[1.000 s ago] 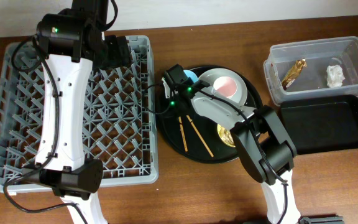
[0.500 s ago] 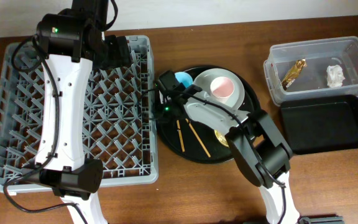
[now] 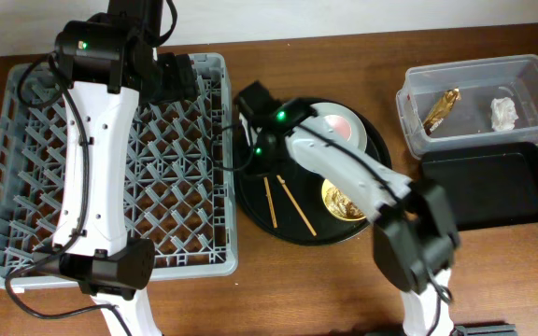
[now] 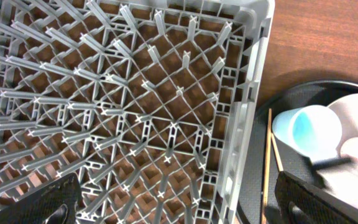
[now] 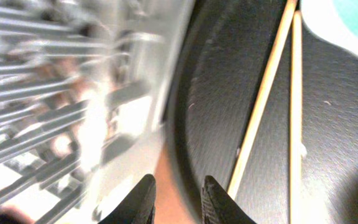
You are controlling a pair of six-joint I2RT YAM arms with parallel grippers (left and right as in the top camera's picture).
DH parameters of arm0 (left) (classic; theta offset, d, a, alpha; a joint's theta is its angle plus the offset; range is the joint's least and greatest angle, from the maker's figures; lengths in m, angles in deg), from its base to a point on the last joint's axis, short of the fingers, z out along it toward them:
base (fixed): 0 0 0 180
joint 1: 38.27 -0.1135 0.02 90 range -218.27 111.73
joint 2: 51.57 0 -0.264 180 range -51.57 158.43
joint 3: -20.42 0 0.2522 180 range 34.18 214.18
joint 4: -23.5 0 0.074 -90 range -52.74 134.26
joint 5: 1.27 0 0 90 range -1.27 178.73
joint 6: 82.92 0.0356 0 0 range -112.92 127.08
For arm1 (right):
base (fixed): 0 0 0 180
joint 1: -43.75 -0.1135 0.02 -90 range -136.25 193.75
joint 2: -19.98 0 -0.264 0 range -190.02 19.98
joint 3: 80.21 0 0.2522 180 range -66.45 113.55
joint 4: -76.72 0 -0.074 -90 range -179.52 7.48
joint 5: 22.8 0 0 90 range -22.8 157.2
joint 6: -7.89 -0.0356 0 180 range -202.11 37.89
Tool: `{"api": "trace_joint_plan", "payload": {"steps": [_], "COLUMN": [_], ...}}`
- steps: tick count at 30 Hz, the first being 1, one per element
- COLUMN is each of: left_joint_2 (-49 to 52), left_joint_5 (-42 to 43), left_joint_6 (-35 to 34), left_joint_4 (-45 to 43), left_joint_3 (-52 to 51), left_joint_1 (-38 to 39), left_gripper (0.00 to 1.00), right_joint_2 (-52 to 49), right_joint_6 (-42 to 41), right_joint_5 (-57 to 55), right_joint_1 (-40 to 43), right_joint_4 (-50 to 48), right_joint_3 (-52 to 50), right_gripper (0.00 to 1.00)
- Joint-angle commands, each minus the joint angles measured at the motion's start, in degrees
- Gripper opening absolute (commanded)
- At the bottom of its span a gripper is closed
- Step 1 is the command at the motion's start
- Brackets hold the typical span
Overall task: Sort waste into correct bins and load items into the dishwasher rack
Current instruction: 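Lift the right gripper back toward the clear bin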
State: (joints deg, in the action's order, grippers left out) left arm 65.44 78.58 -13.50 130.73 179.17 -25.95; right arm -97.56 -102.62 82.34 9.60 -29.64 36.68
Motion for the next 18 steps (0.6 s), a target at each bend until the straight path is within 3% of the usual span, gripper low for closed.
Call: {"api": "trace_joint_plan", "payload": {"steps": [1, 4, 9, 14, 18], "left_joint_2": [-0.2, -0.2, -0.2, -0.2, -0.2], "left_joint_5": [-0.8, -0.8, -0.8, -0.8, -0.8], "left_joint_6": [0.7, 0.7, 0.7, 0.7, 0.7], "left_joint_4": [0.1, 0.1, 0.1, 0.1, 0.1], "left_joint_3": [0.5, 0.5, 0.5, 0.5, 0.5], "left_joint_1": [0.0, 0.0, 0.0, 0.0, 0.0], "left_gripper": [0.99, 0.99, 0.99, 0.99, 0.99], "right_joint_2": [8.4, 13.3, 18.4, 13.6, 7.1], "right_joint_6": [3.2, 3.8, 3.8, 5.2, 8.1], "right_joint_5": [0.7, 0.4, -6.2, -7.2, -7.5], "right_joint_1": [2.8, 7.5, 26.4, 44.3, 51.3], "right_joint_4": [5.9, 9.9, 12.9, 10.6, 13.5], "right_joint_3": [5.2, 6.5, 6.6, 6.6, 10.8], "right_gripper": [0.27, 0.28, 0.28, 0.04, 0.04]}}
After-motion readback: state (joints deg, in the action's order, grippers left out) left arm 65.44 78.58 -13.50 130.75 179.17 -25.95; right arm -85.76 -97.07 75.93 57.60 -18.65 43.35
